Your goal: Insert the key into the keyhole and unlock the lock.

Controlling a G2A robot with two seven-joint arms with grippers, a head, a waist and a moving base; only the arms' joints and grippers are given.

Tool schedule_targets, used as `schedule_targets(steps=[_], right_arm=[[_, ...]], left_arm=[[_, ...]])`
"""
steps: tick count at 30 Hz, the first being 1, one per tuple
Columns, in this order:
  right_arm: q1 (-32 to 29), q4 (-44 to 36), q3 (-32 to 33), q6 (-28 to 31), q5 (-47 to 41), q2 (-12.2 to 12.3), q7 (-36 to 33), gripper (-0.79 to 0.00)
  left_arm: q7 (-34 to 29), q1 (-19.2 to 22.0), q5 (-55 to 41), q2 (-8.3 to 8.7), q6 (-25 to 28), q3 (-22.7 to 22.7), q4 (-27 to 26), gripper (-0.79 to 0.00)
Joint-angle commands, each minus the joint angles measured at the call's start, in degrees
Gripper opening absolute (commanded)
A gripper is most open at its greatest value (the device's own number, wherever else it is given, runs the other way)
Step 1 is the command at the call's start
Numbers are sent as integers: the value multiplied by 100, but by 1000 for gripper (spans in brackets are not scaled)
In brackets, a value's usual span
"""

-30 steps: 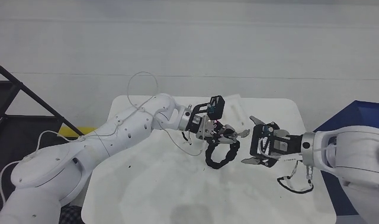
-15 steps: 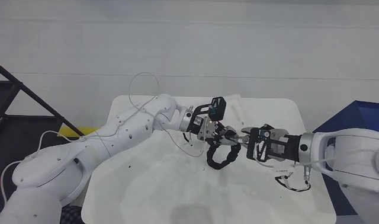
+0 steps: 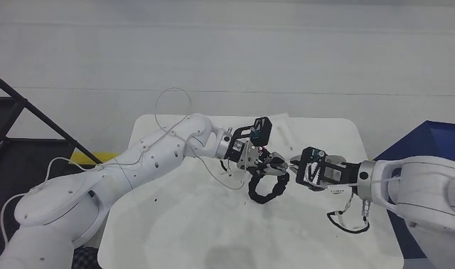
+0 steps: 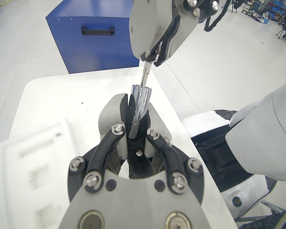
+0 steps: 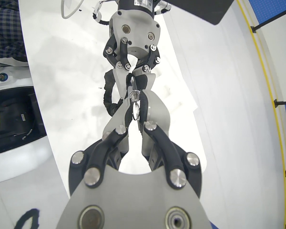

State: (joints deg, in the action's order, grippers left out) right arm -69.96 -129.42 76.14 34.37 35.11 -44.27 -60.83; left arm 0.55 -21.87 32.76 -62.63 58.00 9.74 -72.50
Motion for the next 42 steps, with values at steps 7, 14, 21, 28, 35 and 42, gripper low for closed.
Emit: schedule_targets(steps=[7, 14, 21, 28, 35, 42], right_arm=[[-133, 112, 65, -1216, -1021, -11, -91, -785], [-354, -69, 290, -2089, -1323, -6, -51, -785], [-742, -186, 489, -2717, -1492, -7, 110, -785], [-1019, -99, 668, -3019, -2028, -25, 306, -785], [-1087, -171, 833, -2889, -1962, -26, 474, 0], [-1547, -302, 1288, -2234, -1388, 3, 826, 0]], left_arm=[[123, 30, 124, -10, 0, 2, -20, -785], [606, 50, 548, 3, 0, 37, -5, -785], [934, -16, 951, -2, 0, 108, -15, -785], [1100, -73, 1320, -37, 0, 206, -56, -785], [1306, -170, 1559, -70, 0, 302, -26, -785], [1535, -301, 1448, -65, 0, 431, 134, -785]])
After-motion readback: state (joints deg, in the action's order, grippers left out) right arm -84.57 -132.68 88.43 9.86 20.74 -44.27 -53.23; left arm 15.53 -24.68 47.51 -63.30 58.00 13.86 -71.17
